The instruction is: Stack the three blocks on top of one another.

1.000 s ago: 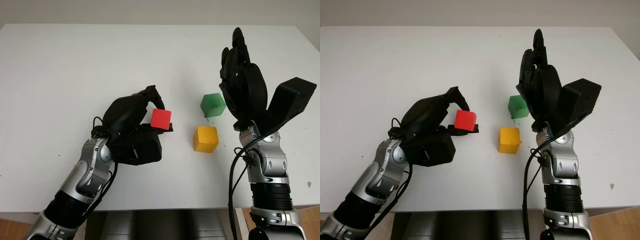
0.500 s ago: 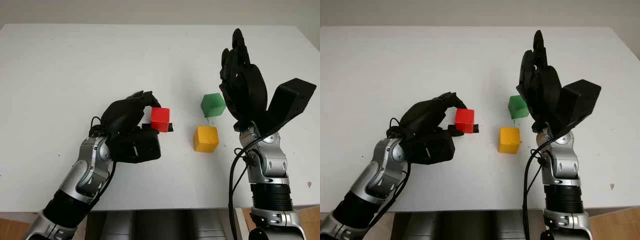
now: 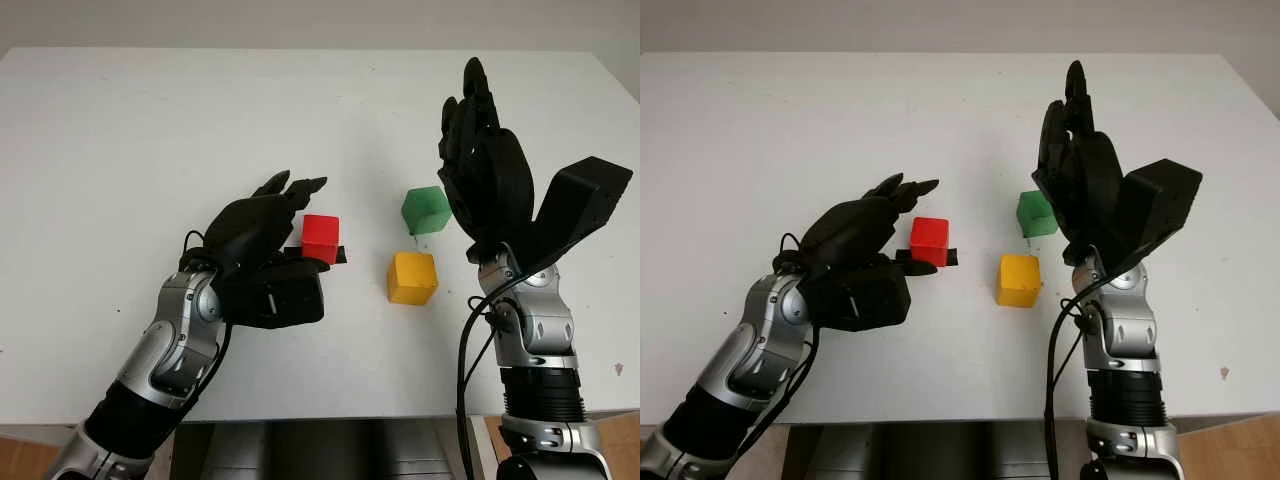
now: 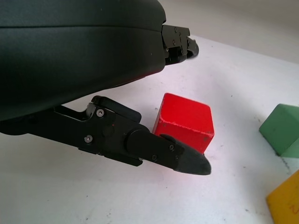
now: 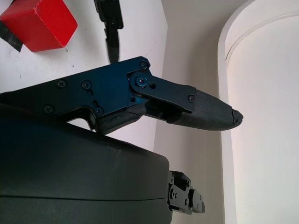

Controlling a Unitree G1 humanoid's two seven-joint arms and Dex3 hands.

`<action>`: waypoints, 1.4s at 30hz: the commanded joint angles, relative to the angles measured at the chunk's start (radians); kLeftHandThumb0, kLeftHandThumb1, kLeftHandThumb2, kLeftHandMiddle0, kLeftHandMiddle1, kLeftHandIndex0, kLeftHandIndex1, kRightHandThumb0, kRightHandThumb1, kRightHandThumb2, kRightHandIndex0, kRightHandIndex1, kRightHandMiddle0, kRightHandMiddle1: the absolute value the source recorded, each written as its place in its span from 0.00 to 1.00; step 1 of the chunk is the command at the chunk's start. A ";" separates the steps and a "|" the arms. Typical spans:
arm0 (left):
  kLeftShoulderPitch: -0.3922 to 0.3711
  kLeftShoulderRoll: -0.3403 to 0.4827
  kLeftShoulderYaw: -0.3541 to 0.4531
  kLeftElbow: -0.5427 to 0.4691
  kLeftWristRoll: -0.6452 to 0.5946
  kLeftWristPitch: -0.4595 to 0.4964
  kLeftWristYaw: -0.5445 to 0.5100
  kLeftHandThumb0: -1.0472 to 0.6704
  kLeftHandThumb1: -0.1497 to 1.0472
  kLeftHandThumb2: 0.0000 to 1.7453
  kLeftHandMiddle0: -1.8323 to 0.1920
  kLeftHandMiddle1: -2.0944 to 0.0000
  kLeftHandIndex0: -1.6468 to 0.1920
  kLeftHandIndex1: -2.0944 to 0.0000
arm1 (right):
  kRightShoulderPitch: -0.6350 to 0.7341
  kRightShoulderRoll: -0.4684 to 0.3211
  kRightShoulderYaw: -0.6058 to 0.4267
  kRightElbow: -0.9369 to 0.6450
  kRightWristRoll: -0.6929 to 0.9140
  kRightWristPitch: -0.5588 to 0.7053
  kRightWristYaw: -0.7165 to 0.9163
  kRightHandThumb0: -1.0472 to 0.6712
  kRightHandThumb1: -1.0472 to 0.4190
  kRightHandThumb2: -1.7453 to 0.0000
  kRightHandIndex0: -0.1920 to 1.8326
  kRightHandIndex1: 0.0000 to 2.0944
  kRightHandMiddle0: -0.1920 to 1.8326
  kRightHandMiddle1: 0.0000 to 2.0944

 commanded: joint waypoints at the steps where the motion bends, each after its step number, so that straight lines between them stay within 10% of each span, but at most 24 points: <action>1: 0.025 -0.010 0.029 -0.036 -0.018 0.005 0.012 0.14 1.00 0.07 1.00 1.00 1.00 0.99 | 0.005 0.001 -0.006 -0.018 0.006 -0.010 0.001 0.19 0.00 0.58 0.00 0.00 0.00 0.00; 9: 0.077 -0.052 0.244 -0.064 -0.337 -0.063 0.045 0.13 1.00 0.34 1.00 1.00 1.00 1.00 | -0.008 -0.035 -0.018 0.004 -0.007 -0.048 0.030 0.21 0.00 0.64 0.00 0.00 0.00 0.00; 20: 0.077 -0.147 0.552 0.083 -0.756 -0.241 0.179 0.17 1.00 0.31 1.00 1.00 1.00 0.99 | -0.093 -0.202 -0.050 0.048 -0.077 0.004 0.058 0.23 0.02 0.94 0.05 0.03 0.08 0.04; 33: 0.079 -0.132 0.624 0.179 -0.921 -0.257 0.176 0.19 1.00 0.30 1.00 1.00 1.00 1.00 | -0.161 -0.464 0.030 0.190 -0.305 -0.157 0.181 0.30 0.16 0.98 0.24 0.11 0.22 0.15; 42: 0.096 -0.132 0.615 0.179 -0.920 -0.259 0.192 0.19 1.00 0.29 1.00 1.00 1.00 1.00 | 0.004 -0.550 0.045 -0.021 -0.413 -0.224 0.233 0.31 0.20 0.97 0.29 0.07 0.31 0.09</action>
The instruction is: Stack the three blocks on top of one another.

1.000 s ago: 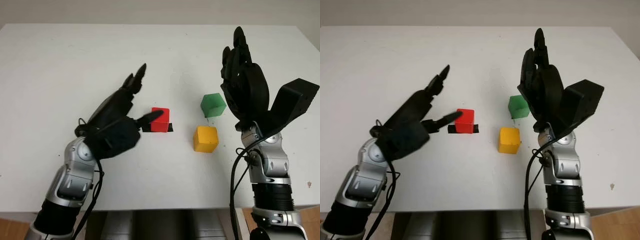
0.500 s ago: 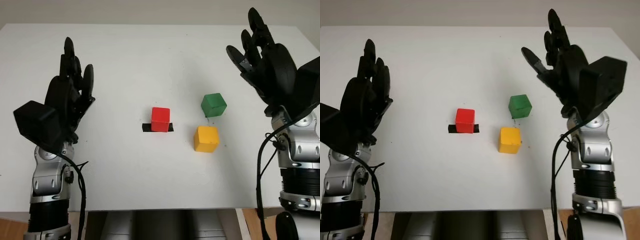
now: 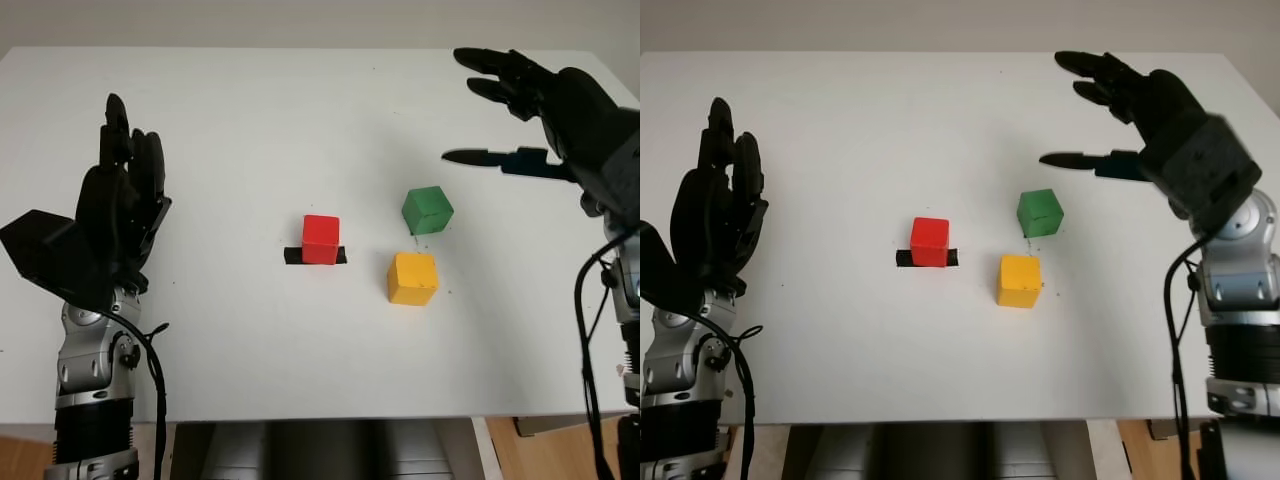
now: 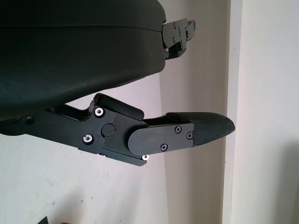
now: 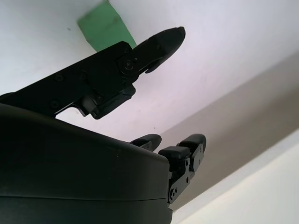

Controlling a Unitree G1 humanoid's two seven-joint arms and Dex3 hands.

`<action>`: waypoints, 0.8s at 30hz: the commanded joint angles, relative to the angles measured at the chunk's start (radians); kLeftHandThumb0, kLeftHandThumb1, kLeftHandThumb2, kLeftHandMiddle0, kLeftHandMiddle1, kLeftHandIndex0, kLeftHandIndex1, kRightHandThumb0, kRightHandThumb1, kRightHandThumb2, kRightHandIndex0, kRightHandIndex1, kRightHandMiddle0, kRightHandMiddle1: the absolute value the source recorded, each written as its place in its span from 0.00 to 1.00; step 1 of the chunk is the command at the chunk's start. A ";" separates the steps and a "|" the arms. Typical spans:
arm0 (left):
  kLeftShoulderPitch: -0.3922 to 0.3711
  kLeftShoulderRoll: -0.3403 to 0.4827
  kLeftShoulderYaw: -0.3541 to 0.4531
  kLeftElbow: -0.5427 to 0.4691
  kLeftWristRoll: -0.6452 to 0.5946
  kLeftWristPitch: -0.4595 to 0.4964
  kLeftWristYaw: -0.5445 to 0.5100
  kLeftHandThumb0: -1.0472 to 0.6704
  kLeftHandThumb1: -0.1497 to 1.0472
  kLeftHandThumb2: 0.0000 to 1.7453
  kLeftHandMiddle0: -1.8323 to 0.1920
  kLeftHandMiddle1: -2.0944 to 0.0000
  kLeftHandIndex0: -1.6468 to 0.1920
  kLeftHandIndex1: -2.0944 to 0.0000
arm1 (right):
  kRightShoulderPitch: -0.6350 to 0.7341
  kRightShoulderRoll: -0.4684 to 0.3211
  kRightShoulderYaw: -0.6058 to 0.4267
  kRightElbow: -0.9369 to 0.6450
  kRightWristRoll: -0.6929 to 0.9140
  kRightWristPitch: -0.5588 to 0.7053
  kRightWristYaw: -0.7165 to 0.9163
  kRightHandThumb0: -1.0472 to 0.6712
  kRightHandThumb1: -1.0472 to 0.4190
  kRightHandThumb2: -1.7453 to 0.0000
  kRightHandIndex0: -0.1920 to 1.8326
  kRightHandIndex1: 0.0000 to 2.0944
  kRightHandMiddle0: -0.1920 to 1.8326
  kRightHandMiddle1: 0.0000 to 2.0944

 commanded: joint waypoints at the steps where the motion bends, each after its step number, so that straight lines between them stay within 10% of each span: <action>1: 0.016 0.008 -0.002 -0.003 0.004 -0.004 0.005 0.19 1.00 0.29 1.00 1.00 1.00 1.00 | 0.045 -0.042 0.004 -0.080 -0.020 -0.007 0.023 0.30 0.19 0.97 0.28 0.06 0.31 0.07; 14: 0.021 0.007 -0.018 -0.014 0.016 -0.004 0.020 0.18 1.00 0.28 1.00 1.00 1.00 1.00 | 0.191 -0.219 0.034 -0.322 -0.170 -0.209 0.182 0.31 0.20 0.97 0.23 0.02 0.34 0.04; 24: 0.028 0.007 -0.029 -0.019 0.018 -0.003 0.026 0.19 1.00 0.28 1.00 1.00 1.00 1.00 | 0.226 -0.205 0.037 -0.380 -0.236 -0.279 0.165 0.22 0.19 0.96 0.24 0.03 0.39 0.04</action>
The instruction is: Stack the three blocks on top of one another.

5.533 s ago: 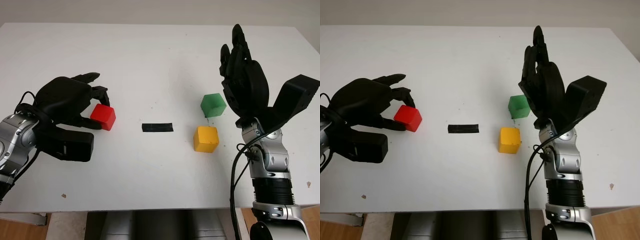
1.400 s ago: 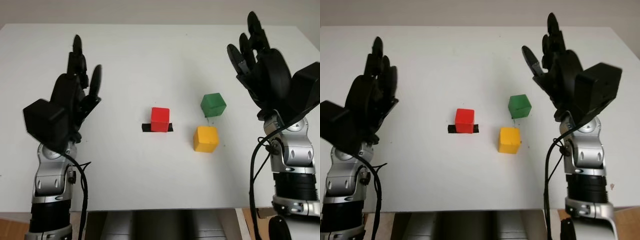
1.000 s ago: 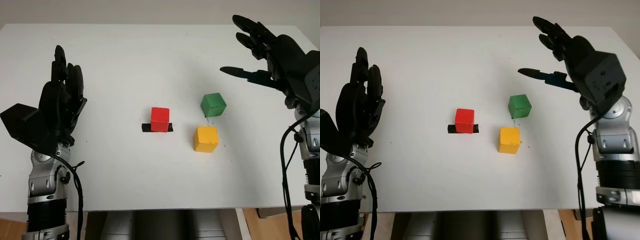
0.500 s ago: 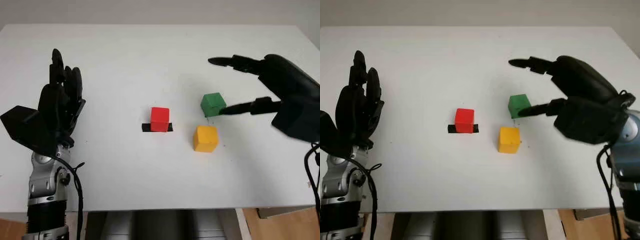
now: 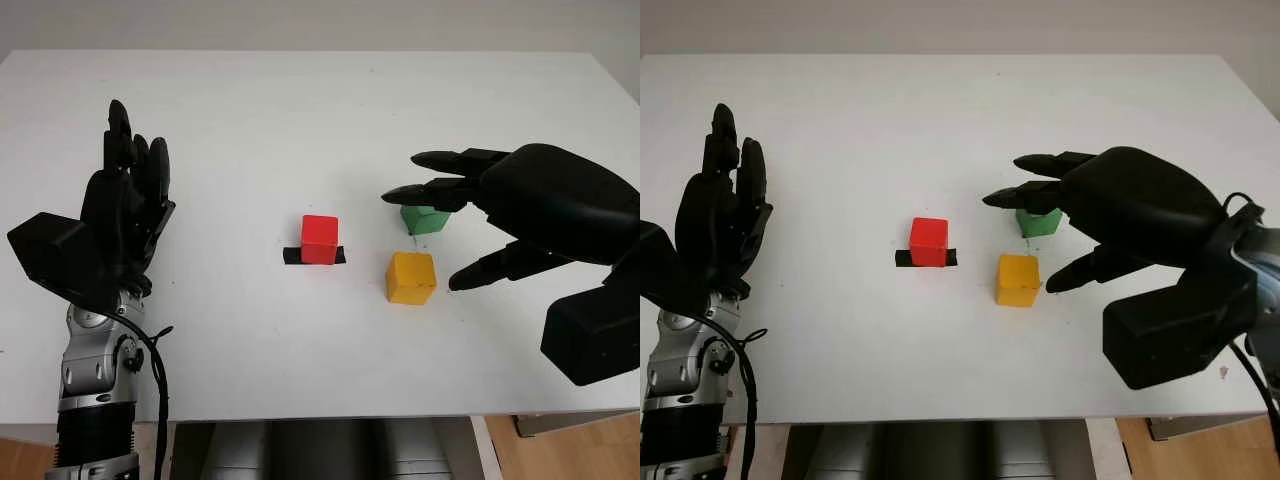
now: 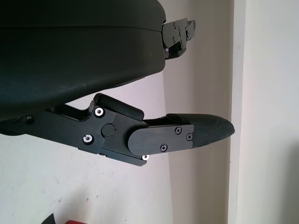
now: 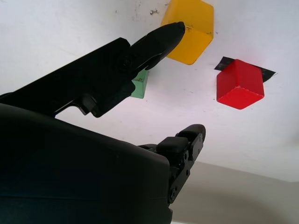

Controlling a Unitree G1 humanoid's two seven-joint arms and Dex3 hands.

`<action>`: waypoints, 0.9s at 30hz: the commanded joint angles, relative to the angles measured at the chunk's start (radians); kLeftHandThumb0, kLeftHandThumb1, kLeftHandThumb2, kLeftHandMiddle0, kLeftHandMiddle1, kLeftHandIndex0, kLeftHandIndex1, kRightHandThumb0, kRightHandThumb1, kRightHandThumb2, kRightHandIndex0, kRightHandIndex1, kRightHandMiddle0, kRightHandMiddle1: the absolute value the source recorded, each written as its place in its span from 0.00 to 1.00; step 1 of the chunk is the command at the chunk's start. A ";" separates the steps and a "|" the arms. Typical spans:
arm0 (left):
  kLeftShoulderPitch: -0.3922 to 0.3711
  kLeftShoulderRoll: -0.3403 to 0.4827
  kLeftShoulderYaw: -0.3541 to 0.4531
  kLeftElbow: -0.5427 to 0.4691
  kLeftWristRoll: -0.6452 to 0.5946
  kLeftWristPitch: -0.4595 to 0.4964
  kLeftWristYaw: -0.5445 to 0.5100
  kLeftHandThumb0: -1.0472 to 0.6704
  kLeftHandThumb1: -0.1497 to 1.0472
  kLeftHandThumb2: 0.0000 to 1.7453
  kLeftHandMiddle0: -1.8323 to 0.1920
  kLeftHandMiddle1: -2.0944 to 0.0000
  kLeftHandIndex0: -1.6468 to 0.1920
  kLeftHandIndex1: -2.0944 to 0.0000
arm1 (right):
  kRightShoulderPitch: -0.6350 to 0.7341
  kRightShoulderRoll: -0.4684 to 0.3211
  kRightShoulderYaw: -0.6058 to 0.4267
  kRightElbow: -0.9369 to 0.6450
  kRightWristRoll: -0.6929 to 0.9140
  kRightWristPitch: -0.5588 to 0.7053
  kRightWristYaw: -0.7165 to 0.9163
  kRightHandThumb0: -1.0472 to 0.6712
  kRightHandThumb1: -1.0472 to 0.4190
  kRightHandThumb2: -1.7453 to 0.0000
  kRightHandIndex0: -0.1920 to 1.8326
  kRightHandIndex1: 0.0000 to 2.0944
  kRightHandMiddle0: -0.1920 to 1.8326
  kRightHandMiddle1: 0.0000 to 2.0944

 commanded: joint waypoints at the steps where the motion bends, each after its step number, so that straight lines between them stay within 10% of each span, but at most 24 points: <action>1: 0.013 0.006 -0.006 -0.016 0.008 -0.003 0.002 0.19 1.00 0.28 1.00 1.00 1.00 1.00 | 0.026 0.014 0.005 -0.026 -0.026 -0.003 -0.021 0.22 0.18 0.96 0.24 0.03 0.39 0.04; 27: 0.035 0.007 -0.017 -0.020 0.033 -0.015 0.010 0.18 1.00 0.28 1.00 1.00 1.00 1.00 | 0.185 0.189 0.095 0.007 -0.247 0.050 -0.262 0.21 0.12 0.97 0.19 0.02 0.37 0.02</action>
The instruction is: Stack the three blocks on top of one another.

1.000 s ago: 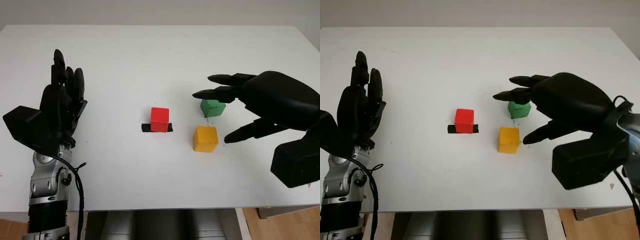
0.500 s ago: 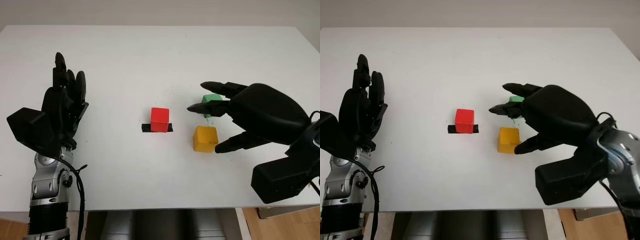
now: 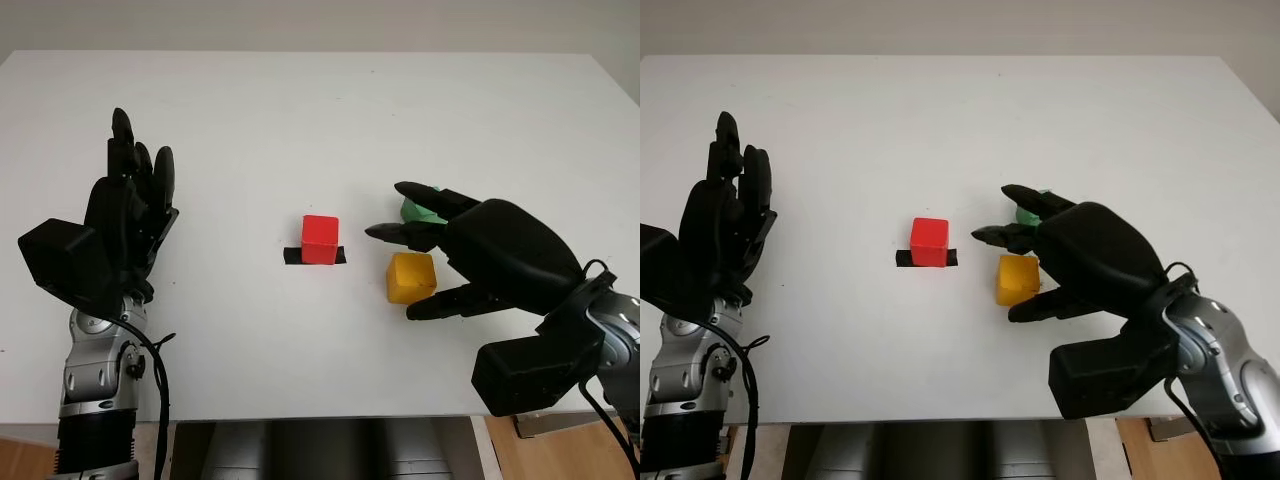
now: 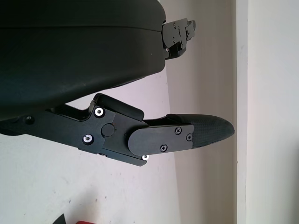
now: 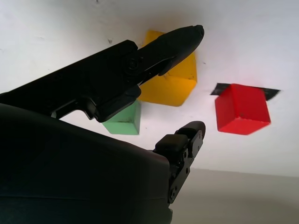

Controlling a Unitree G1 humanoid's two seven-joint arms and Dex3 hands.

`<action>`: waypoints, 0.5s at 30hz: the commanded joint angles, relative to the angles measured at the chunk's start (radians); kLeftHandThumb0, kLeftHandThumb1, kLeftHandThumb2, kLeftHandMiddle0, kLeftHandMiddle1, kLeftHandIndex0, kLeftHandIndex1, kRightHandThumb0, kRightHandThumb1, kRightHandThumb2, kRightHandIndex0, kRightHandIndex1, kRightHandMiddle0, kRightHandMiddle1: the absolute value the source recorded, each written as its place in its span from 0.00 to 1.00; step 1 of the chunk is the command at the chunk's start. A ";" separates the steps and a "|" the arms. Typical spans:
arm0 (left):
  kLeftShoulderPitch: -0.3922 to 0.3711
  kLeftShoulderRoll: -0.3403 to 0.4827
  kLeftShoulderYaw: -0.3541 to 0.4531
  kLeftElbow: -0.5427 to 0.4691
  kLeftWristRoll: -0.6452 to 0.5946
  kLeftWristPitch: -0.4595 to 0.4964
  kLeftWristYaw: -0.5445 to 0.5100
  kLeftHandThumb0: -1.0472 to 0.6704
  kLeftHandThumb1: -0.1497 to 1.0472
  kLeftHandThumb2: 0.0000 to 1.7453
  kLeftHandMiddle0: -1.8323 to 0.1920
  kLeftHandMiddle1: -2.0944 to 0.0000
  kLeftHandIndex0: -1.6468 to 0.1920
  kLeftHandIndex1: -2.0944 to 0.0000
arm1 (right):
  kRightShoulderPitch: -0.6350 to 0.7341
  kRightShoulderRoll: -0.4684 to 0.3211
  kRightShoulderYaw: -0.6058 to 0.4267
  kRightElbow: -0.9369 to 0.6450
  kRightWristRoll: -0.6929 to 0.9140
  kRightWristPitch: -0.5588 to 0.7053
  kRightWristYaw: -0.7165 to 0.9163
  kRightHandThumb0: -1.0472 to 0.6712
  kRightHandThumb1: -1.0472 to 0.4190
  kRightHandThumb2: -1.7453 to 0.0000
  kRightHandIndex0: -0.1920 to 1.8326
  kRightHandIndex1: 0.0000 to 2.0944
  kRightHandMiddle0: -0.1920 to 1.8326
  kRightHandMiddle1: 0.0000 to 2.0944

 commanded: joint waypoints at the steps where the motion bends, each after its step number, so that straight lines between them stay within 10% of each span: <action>1: 0.012 0.007 0.001 -0.010 0.002 -0.009 -0.002 0.18 1.00 0.28 1.00 1.00 1.00 1.00 | 0.016 0.008 -0.003 -0.027 -0.014 0.009 -0.012 0.21 0.12 0.97 0.19 0.02 0.38 0.02; 15: 0.017 0.011 -0.001 -0.006 0.008 -0.025 -0.008 0.18 1.00 0.28 1.00 1.00 1.00 1.00 | 0.036 -0.004 -0.011 -0.027 -0.110 0.004 -0.069 0.20 0.13 0.97 0.20 0.03 0.39 0.03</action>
